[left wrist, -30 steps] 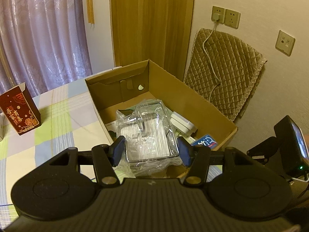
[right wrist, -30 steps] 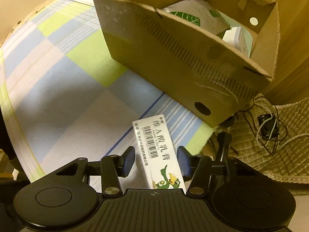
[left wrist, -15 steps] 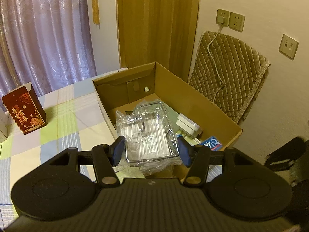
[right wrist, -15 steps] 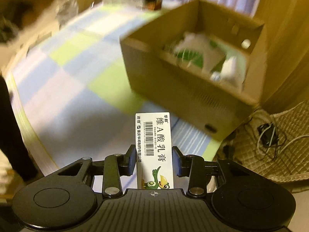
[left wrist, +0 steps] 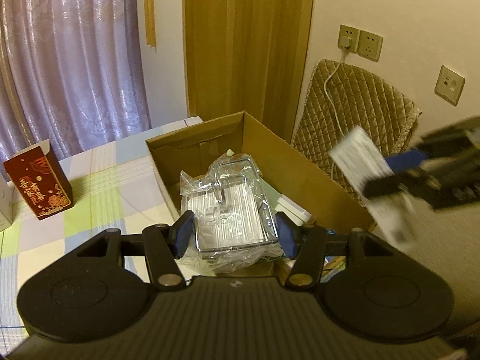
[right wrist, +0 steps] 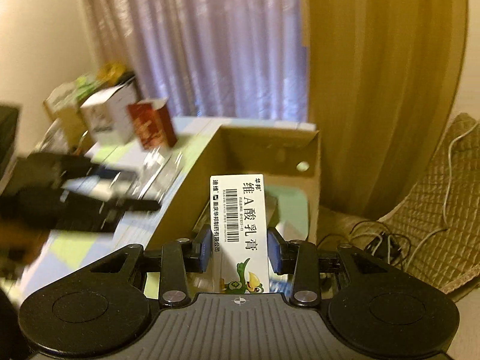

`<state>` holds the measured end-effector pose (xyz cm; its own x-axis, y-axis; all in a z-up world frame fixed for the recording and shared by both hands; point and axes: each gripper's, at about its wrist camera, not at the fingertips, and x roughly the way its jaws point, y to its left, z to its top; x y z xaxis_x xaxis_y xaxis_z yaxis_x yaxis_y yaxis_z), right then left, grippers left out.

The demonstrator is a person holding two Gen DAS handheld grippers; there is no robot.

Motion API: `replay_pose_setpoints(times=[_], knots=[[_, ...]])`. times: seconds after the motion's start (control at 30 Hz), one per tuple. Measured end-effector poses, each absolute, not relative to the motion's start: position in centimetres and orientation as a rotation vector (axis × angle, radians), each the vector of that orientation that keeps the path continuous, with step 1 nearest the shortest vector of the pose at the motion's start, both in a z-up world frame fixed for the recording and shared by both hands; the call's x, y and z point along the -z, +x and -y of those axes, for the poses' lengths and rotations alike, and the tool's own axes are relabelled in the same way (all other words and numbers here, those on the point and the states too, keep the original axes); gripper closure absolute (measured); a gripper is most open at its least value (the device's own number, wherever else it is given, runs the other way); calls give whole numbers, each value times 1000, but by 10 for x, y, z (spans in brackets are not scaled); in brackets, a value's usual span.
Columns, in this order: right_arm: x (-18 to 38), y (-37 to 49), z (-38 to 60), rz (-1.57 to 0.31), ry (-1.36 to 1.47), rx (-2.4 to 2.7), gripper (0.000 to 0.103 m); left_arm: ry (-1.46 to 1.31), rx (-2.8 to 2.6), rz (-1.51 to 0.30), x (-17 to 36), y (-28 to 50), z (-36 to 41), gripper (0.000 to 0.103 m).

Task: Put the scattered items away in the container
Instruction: 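Reposition the right tool holding the ointment box above the cardboard box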

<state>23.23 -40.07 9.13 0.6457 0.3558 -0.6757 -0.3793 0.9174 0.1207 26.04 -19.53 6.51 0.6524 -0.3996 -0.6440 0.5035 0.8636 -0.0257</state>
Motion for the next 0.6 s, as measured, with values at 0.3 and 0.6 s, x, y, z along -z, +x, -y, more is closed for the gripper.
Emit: replay_pose_setpoints(times=[0.3,0.6], knots=[[-75,280,392,-760,81,-333,63,169,538,-717,-51,274,209,50],[-58,290,402,-775,128,-311,63,175,546,-725,-43,283,214,50]])
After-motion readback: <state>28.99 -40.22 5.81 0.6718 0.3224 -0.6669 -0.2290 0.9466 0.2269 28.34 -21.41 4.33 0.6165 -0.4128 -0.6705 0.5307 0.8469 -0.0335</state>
